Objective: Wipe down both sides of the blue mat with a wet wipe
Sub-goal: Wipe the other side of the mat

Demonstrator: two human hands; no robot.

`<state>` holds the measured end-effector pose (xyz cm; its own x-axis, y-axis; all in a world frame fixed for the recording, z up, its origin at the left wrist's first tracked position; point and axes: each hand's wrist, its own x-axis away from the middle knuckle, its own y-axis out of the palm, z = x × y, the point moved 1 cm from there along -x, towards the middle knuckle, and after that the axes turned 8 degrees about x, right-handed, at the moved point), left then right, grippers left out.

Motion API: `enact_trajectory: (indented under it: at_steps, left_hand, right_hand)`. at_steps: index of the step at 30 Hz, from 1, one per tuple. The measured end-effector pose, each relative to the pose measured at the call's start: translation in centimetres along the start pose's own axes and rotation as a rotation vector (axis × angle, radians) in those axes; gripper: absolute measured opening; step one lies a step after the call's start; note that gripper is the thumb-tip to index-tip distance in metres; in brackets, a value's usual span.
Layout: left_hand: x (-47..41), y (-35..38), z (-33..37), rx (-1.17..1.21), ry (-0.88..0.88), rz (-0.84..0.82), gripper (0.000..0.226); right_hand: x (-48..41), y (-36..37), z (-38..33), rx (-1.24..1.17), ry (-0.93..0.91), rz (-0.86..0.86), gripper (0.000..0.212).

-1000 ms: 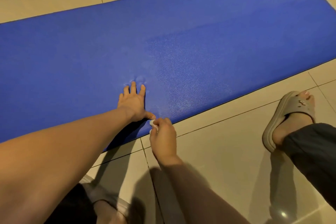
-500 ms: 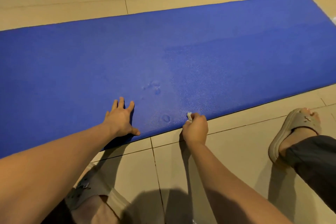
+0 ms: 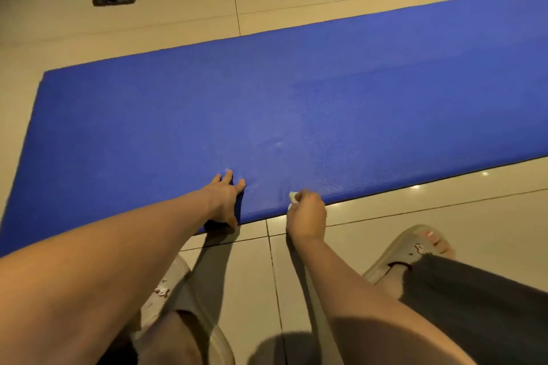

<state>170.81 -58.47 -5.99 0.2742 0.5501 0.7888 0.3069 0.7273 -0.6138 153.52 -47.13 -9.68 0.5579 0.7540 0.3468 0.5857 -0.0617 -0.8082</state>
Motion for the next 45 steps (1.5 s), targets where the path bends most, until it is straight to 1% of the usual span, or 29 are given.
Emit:
enact_trajectory:
  at_steps: [3,6,8,10,12,13,16,18,20,22,25,28,29,33,36,38,40,43,45]
  left_hand:
    - [-0.3,-0.9,1.2,-0.073,-0.045,-0.037,0.123]
    - [-0.5,-0.4,0.8,-0.055,-0.022,-0.038,0.122]
    - [-0.3,0.7,-0.4,0.029,0.017,0.018,0.121]
    - [0.2,1.9,-1.5,0.085,0.063,0.121,0.114]
    - [0.3,2.6,-2.0,0.118,0.109,0.242,0.106]
    - [0.3,2.8,-2.1,0.143,0.129,0.291,0.101]
    - [0.0,2.0,-3.0,0.225,0.198,0.381,0.087]
    - [-0.4,1.3,-4.5,0.227,0.231,0.437,0.077]
    - [-1.3,0.6,-6.3,0.227,0.217,0.552,0.07]
    - [-2.2,0.5,-8.2,0.257,0.164,0.655,0.069]
    - [-3.3,1.4,-9.5,0.276,0.105,0.664,0.077]
    - [-3.9,2.5,-9.1,0.302,0.096,0.662,0.083]
    - [-4.2,2.9,-8.9,0.299,0.096,0.678,0.085]
    - [-4.7,4.1,-8.7,0.253,0.08,0.722,0.086]
    - [-4.9,4.8,-8.7,0.224,0.079,0.765,0.083]
    - [-4.9,5.0,-8.6,0.223,0.076,0.79,0.084]
    - [-5.0,5.1,-8.6,0.22,0.076,0.785,0.083]
    - [-5.1,5.0,-8.7,0.226,0.065,0.803,0.085]
    - [-5.1,4.9,-8.6,0.232,0.062,0.804,0.085]
  right_hand:
    - [1.0,1.1,-1.1,0.019,-0.155,-0.087,0.018]
    - [1.6,2.4,-2.5,0.105,-0.296,-0.134,0.015]
    - [2.1,2.7,-3.3,0.167,-0.333,-0.129,0.016]
    - [2.3,2.4,-3.3,0.189,-0.333,-0.102,0.014]
    - [1.4,1.2,-2.4,0.153,-0.275,-0.055,0.009]
    - [0.4,0.2,-1.7,0.118,-0.202,-0.011,0.008]
    - [-3.0,-3.0,0.7,0.062,0.048,0.154,0.009]
    - [-3.4,-3.0,1.0,0.063,0.116,0.204,0.013]
    - [-1.8,-1.1,-0.9,0.065,0.096,0.195,0.016]
    - [0.6,2.0,-3.5,0.048,0.005,0.15,0.018]
    - [3.6,5.1,-6.6,0.069,-0.174,0.067,0.021]
    - [3.0,4.1,-5.8,0.121,-0.245,0.079,0.016]
    - [2.1,3.3,-4.9,0.143,-0.219,0.103,0.014]
    - [-2.1,-0.7,-1.0,0.161,0.022,0.245,0.011]
    - [-2.1,0.0,-2.0,0.169,0.085,0.275,0.016]
    - [-0.3,1.7,-3.9,0.163,0.04,0.282,0.021]
    - [1.6,3.6,-5.3,0.162,-0.067,0.271,0.023]
    - [2.7,4.3,-6.0,0.214,-0.307,0.125,0.022]
    - [1.2,2.9,-4.9,0.299,-0.41,0.094,0.018]
